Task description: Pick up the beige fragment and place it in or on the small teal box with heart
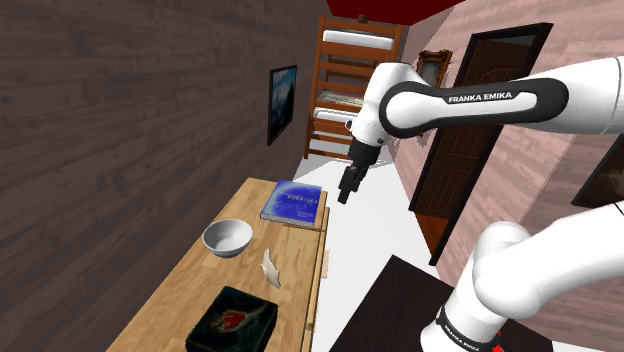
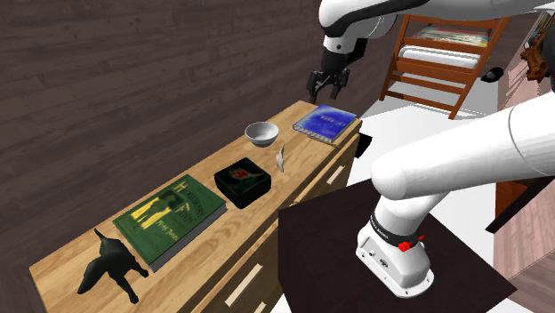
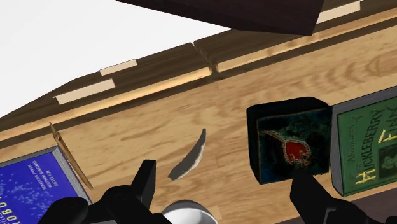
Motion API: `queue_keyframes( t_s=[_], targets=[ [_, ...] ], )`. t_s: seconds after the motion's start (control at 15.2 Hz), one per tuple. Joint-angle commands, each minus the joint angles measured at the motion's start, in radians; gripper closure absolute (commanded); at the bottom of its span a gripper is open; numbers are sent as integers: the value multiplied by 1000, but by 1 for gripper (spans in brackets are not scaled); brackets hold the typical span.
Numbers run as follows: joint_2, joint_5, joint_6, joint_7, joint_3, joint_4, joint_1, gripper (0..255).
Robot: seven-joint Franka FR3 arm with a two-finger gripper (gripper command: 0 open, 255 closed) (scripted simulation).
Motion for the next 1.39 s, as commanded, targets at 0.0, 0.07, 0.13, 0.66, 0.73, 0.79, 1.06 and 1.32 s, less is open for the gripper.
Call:
queue_keyframes(
  t_s=[0.0,0.07,0.13,0.66,0.73,0.79,1.06,1.32],
  targets=[
    [48,17,91,0,6,-36,6,0],
    [75,25,133,-2,6,-48,8,0],
    [104,32,174,-5,7,-58,10,0],
    [393,120,499,-52,4,-79,43,0],
    [434,136,537,-63,3,-74,49,0],
    [476,154,574,-74,1,-66,56,0],
    [650,244,705,-139,0,-18,79,0],
    [827,359,809,-227,22,59,81,0]
  ],
)
